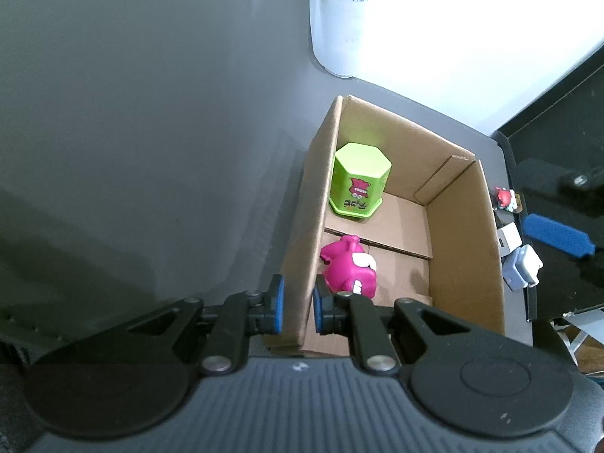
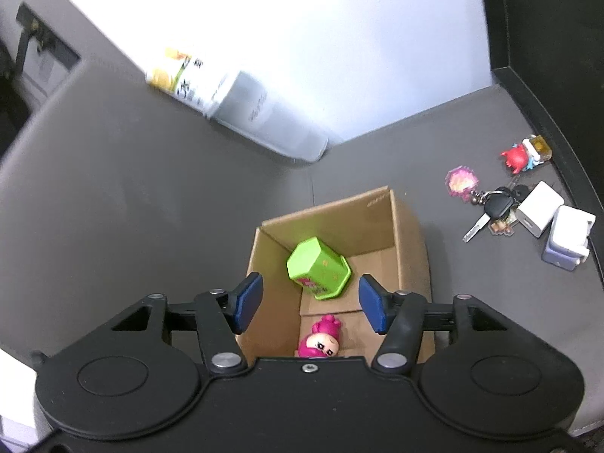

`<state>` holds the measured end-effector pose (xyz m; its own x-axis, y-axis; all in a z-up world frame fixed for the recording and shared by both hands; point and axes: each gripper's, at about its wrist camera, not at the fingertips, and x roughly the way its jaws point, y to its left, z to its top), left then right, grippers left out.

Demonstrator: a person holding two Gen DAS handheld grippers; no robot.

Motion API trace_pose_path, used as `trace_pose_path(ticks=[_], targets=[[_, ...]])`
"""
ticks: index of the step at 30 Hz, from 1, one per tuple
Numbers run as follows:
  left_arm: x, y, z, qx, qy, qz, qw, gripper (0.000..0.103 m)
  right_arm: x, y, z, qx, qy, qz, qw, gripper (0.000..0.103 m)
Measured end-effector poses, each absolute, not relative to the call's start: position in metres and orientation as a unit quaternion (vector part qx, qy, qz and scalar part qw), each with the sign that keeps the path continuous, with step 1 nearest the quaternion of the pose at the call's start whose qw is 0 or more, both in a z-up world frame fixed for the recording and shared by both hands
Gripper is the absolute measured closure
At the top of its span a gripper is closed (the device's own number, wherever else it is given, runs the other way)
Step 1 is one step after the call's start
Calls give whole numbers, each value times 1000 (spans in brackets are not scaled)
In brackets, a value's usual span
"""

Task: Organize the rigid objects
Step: 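Open the right gripper to drop the figurine and withdraw upward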

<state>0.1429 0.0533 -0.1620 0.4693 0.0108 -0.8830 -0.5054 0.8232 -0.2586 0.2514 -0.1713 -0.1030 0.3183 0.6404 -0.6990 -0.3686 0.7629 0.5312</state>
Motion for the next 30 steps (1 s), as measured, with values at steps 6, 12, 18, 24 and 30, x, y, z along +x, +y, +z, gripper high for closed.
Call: trace_pose_path(ticks=[6, 12, 18, 24, 30], targets=[[143, 52, -161, -247, 487, 164, 822, 89, 261, -192, -94, 162, 469, 300, 815, 42], [142, 50, -161, -243, 486, 168, 823, 90, 273, -212, -97, 169, 460, 272, 828, 39], [142, 51, -162, -244, 485, 169, 823, 90, 280, -229, -106, 175, 454, 250, 837, 38], [143, 51, -163, -245, 485, 170, 822, 90, 285, -239, -119, 168, 450, 224, 848, 36], [142, 51, -163, -247, 485, 169, 822, 90, 294, -241, -141, 161, 460, 207, 849, 36]])
